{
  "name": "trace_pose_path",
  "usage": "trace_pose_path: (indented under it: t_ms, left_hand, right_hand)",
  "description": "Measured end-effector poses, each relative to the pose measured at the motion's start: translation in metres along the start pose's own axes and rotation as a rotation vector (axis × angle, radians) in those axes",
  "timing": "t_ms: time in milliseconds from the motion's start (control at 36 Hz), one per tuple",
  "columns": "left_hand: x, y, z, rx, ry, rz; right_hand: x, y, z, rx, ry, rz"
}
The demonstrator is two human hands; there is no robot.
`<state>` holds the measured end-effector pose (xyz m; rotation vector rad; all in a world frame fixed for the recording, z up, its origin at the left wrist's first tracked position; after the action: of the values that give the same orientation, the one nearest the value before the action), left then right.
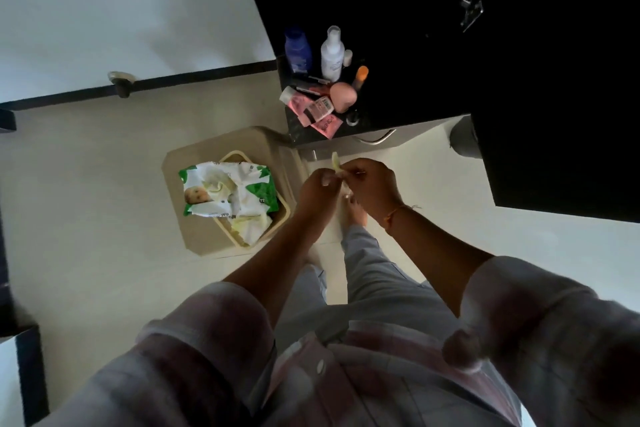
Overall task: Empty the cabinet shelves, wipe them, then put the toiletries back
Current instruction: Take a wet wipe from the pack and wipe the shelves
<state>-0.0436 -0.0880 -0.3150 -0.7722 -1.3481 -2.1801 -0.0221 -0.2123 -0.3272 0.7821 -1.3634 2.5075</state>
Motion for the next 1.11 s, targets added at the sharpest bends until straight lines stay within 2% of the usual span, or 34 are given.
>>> trace_pose_path:
  t_ms: [111, 222, 333, 528, 806, 1111]
  left_hand:
    - [0.015, -0.012, 0.032, 0.410, 0.042, 0.089]
    - [0.023, -0.043, 0.068, 0.524, 0.159, 0.197]
    - [0.028, -0.085, 0.100, 0.683, 0.248, 0.311]
    - [0.030, -0.142, 0.135, 0.627, 0.408, 0.418]
    - [-0.005, -0.177, 0.142, 0.541, 0.442, 0.447]
    - [-0.001, -0.160, 0.154, 0.095, 0.414, 0.353]
  right_hand:
    - [0.004, -0.025, -0.034, -0.112, -0.073, -0.002]
    - [0.005, -0.052, -0.075, -0.054, -0.185, 0.074]
    - [0.012, -0.073, -0.115, 0.022, -0.368, 0.123]
    - [0.012, -0.084, -0.165, 0.284, -0.556, 0.135]
    - [0.002, -0.081, -0.184, 0.542, -0.590, 0.167]
    - [0.005, -0.091, -0.186, 0.733, -0.578, 0.283]
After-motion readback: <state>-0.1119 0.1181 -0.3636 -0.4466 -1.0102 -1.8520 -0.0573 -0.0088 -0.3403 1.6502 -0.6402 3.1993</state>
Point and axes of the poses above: each hand's wrist, its own x-axis away from the middle knuckle, its own z-axis out of the back of the hand, y = z × x, the point moved 2 cm from there along -x, towards the middle knuckle, and after that the axes turned 3 degrees about -y, right-handed, at the moved point
